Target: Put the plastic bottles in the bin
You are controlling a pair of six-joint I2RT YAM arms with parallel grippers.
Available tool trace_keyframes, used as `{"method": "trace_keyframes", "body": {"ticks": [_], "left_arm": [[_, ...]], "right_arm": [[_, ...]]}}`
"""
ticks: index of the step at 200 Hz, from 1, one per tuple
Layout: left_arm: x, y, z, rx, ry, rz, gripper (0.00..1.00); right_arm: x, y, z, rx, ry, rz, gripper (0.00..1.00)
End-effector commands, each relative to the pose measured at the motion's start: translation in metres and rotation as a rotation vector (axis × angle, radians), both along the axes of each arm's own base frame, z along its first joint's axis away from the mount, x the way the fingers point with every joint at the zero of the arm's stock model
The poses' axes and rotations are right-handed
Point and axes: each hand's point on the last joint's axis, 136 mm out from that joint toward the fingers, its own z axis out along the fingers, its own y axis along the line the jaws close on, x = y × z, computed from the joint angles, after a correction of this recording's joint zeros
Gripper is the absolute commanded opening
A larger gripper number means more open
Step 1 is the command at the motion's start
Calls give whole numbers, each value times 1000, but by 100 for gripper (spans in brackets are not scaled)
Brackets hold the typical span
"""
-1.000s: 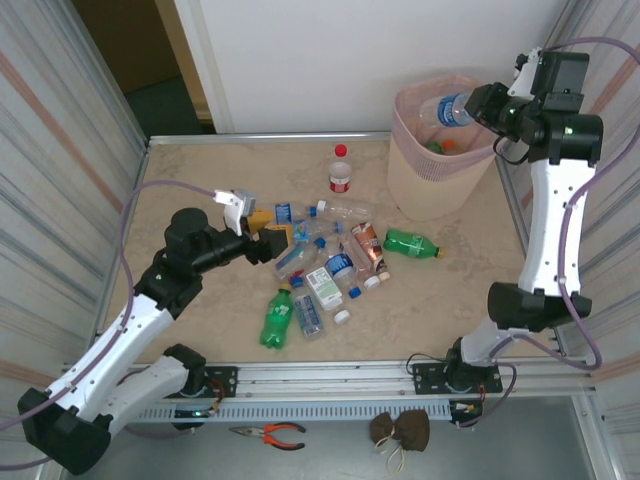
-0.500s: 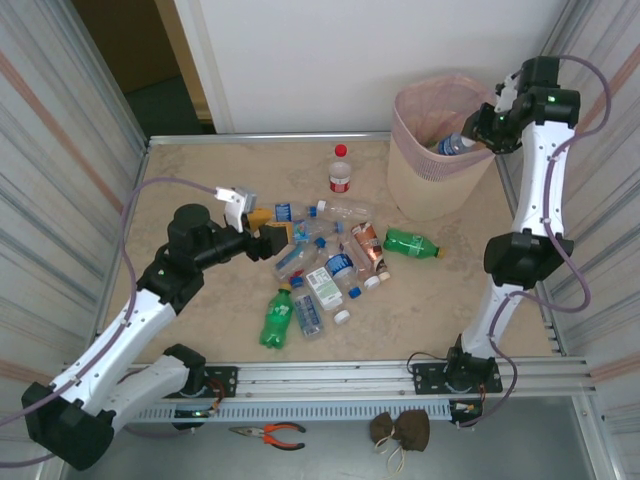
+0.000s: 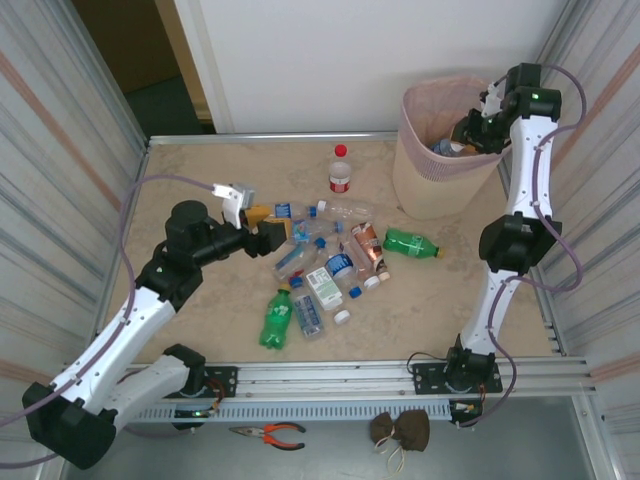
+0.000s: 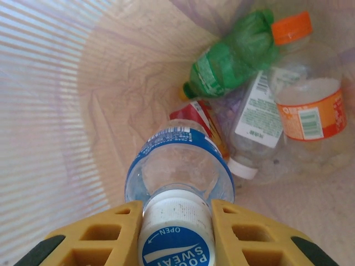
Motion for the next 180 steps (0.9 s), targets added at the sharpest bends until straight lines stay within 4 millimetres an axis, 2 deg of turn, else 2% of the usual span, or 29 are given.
{"method": "trace_keyframes", "body": {"ticks": [1,27,52,67,89,102,123,180], "left_arm": [[0,2,17,-13,-45,-9,76],[1,5,17,-16,-46,-2,76],[4,7,17,-16,-41,2,76],[5,7,19,-17,-44,3,76],[6,7,20,-20,-44,3,76],[6,7,22,-23,-47,1,76],[5,7,23,-26,-48,0,76],[2,9,27,-32,-59,-1,76]], "right_arm": [[5,16,-53,63,137,60,19],[13,13,-70,54,159,63,19],[17,12,-69,47,146,60,20],[19,14,-60,48,120,61,21],[19,14,-42,46,74,54,31],[18,15,-30,46,44,53,44],[16,15,-13,38,3,45,56],[9,11,33,7,-104,-6,59]]}}
